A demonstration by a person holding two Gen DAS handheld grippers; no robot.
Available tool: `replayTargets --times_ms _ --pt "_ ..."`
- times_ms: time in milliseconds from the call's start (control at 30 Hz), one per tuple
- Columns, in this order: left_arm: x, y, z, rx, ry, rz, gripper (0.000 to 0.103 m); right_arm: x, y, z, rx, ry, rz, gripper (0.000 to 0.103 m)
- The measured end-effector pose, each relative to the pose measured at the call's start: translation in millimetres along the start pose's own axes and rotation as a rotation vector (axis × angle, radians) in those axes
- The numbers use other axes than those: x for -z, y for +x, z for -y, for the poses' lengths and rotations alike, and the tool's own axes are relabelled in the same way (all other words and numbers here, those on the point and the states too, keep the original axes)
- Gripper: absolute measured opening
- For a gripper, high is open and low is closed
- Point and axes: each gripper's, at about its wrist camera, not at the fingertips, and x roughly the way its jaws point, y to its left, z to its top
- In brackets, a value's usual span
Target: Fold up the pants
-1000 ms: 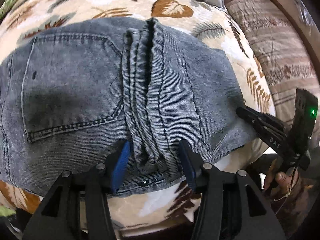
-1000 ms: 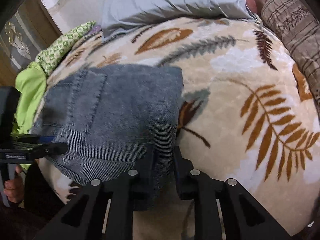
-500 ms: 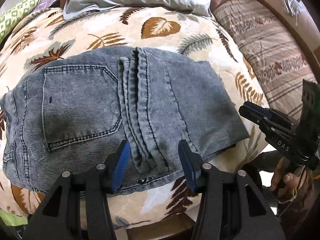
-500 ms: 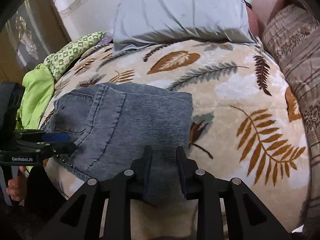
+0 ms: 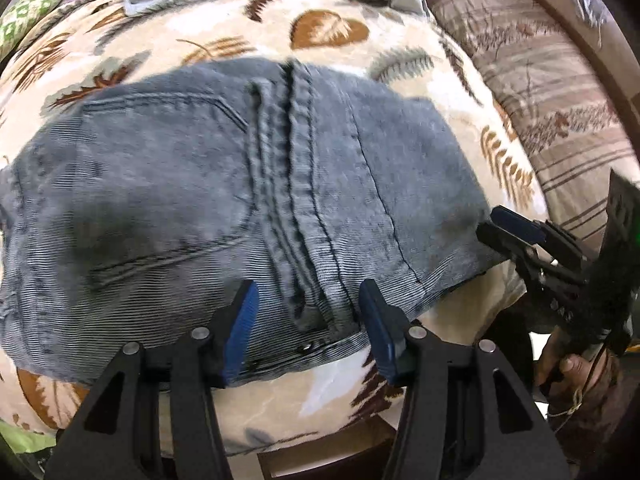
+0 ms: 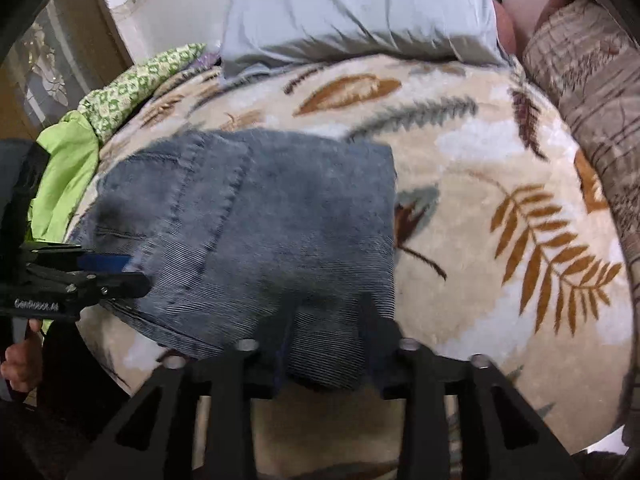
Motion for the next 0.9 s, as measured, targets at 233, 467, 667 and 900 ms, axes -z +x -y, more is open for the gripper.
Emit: replayTargets --times_ms 233,467,667,900 --pt "3 -56 -86 0.035 -0.093 0.053 0.069 -20 -17 -82 -0.040 -0.158 0.069 0.060" --pt "4 -77 -185 0.028 -0.192 0.010 0.070 -22 4 -188 -0.071 -0.340 0.064 0.069" --pt "2 -70 -251 0.104 -0.311 -0.046 0.070 -15 13 -261 -0.048 -0.495 0.083 0.082" --pt "-9 -46 -290 0.225 -0.412 -0.108 0.070 6 42 -339 0.055 -0.723 0.082 0.085"
